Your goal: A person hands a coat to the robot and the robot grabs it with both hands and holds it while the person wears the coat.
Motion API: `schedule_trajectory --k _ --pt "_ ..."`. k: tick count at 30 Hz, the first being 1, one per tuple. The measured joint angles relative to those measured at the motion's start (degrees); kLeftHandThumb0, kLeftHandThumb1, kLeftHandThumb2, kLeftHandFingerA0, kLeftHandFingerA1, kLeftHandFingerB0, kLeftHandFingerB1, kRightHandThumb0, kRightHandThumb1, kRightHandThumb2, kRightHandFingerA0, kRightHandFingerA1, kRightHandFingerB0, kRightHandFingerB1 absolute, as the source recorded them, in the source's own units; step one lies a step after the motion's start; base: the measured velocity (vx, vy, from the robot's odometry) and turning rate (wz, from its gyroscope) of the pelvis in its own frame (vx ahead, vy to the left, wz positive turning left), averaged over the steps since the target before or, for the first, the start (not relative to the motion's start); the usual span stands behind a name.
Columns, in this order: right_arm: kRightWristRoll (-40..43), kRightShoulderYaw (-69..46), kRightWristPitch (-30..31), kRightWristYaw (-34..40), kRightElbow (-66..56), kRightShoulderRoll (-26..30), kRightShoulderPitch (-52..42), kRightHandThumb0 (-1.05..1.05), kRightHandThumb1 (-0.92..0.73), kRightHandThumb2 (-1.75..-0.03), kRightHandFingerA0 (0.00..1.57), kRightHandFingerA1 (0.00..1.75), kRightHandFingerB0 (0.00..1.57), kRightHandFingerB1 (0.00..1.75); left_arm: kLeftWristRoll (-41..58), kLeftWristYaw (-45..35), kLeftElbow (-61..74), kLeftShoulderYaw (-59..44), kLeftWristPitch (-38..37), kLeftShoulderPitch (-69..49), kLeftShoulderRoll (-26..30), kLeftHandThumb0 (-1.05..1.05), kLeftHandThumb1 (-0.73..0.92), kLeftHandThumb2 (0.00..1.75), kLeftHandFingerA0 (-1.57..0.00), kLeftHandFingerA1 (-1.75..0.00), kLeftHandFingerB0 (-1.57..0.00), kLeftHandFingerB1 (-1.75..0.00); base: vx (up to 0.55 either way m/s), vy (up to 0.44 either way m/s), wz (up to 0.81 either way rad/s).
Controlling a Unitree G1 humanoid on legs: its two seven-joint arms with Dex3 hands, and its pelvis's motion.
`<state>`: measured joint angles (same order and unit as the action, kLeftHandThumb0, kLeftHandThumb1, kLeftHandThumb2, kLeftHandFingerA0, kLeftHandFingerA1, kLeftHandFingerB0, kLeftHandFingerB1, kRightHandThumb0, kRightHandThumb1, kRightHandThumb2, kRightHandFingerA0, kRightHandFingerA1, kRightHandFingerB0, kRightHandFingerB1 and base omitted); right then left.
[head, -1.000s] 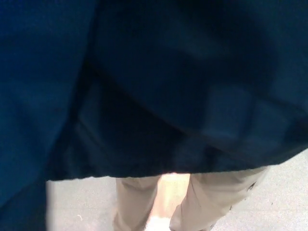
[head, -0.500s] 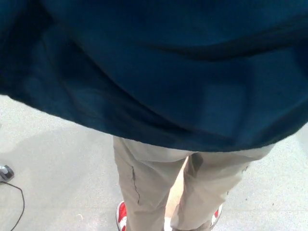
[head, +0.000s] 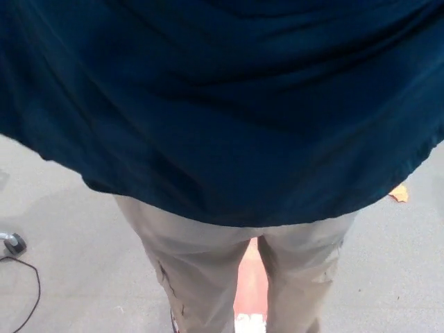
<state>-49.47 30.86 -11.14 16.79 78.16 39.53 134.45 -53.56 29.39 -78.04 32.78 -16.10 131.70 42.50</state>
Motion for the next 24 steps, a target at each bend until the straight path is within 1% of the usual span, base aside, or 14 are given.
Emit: schedule_trajectory --k 1,2,3,4,5,6,7,11,13,15,17,20,21,24 --pt "0.0 -0.1 0.0 0.0 0.0 0.0 -0.1 -0.46 -0.78 -0.69 0.87 1.64 0.89 1.03 0.1 0.0 0.0 -0.4 0.0 -0.1 -0.1 -0.43 0.84 0.65 -0.88 -1.68 -0.74 -1.43 0.00 0.000 0.00" --pt "0.0 -0.1 0.0 0.0 0.1 0.0 -0.1 -0.66 -0.85 -0.65 0.91 0.97 0.69 0.51 0.2 0.0 0.0 -0.8 0.0 -0.2 -0.2 -0.59 0.84 0.65 -0.61 -0.91 -0.55 -0.52 0.00 0.000 0.00" --pt "0.0 0.0 0.3 -0.3 0.2 0.0 -0.1 -0.73 -0.68 -1.01 0.49 0.60 0.30 0.48 0.5 0.0 0.0 -1.4 0.0 -0.4 -0.2 -0.67 0.83 0.66 -0.37 -0.44 -0.37 -0.32 0.00 0.000 0.00" --pt "-0.1 0.0 0.7 -0.8 0.2 0.0 -0.1 -0.73 -0.68 -1.01 0.49 0.60 0.30 0.48 0.7 0.0 0.0 -2.0 0.0 -0.5 -0.3 -0.67 0.83 0.66 -0.37 -0.44 -0.37 -0.32 0.00 0.000 0.00" --pt "0.0 -0.1 1.5 -1.7 0.4 0.0 -0.1 -0.80 -0.66 -1.04 0.00 0.16 0.00 0.17 1.0 -0.1 0.0 -2.9 0.1 -0.7 -0.3 -0.77 0.83 0.66 0.00 -0.16 -0.11 -0.24 0.00 0.000 0.00" --pt "0.2 -0.6 1.9 -2.6 0.5 0.0 -0.1 -0.90 -0.71 -1.05 0.00 0.06 0.00 0.07 1.5 -0.2 0.0 -4.1 0.1 -1.0 -0.6 -0.97 0.77 1.04 0.00 0.00 -0.10 -0.13 0.00 0.000 0.00" --pt "0.4 -1.3 2.4 -3.7 0.5 0.0 -0.1 -0.98 -0.76 -1.06 0.00 0.00 0.00 0.00 2.2 -0.4 0.0 -5.3 0.1 -1.2 -0.8 -1.00 0.79 1.06 0.00 0.00 -0.03 -0.04 0.00 0.000 0.00" --pt "1.6 -4.7 4.0 -6.7 0.6 0.4 -0.1 -1.00 -0.77 -1.08 0.00 0.03 0.00 0.00 3.7 -1.1 0.0 -8.6 0.3 -1.6 -1.8 -0.99 0.78 1.05 0.00 0.00 0.00 -0.01 0.00 0.000 0.00" --pt "2.3 -6.2 4.2 -7.1 0.6 0.6 -0.1 -1.00 -0.77 -1.07 0.00 0.03 0.00 0.00 4.4 -1.5 0.0 -9.6 0.3 -1.6 -2.0 -1.00 0.81 1.08 0.00 0.00 0.00 0.00 0.00 0.000 0.00" --pt "3.3 -8.4 4.2 -7.1 0.5 1.1 -0.1 -1.00 -0.78 -1.08 0.00 0.04 0.00 0.00 4.9 -2.1 0.1 -10.6 0.3 -1.7 -2.2 -1.01 0.80 1.07 0.00 0.00 0.00 0.00 0.00 0.000 0.00" --pt "4.1 -10.0 4.0 -7.0 0.2 1.5 -0.1 -0.99 -0.77 -1.06 0.00 0.03 0.00 0.00 5.4 -2.2 0.3 -11.4 0.2 -1.9 -2.2 -1.01 0.83 1.10 0.00 -0.03 0.00 0.00 0.00 0.000 0.00" --pt "5.7 -12.7 3.1 -7.0 -0.3 1.9 -0.1 -1.01 -0.77 -1.05 0.00 0.03 0.00 0.00 5.6 -2.0 0.8 -12.1 0.0 -2.0 -1.7 -1.01 0.82 1.08 0.00 -0.01 0.00 0.00 0.00 0.000 0.00" --pt "6.7 -14.4 2.5 -7.2 -0.6 2.0 -0.1 -0.90 -0.71 -0.96 0.00 0.00 0.00 0.00 5.8 -1.8 1.2 -12.5 -0.1 -2.0 -1.2 -1.02 0.81 1.07 0.00 0.00 0.00 0.00 0.00 0.000 0.00" --pt "8.9 -17.7 0.9 -8.1 -1.9 2.5 -0.1 -0.87 -0.71 -0.95 0.00 0.00 0.00 0.00 6.4 -0.7 2.3 -13.3 -0.6 -2.3 0.5 -1.01 0.79 1.06 0.00 0.00 0.00 -0.04 0.00 0.000 0.00"
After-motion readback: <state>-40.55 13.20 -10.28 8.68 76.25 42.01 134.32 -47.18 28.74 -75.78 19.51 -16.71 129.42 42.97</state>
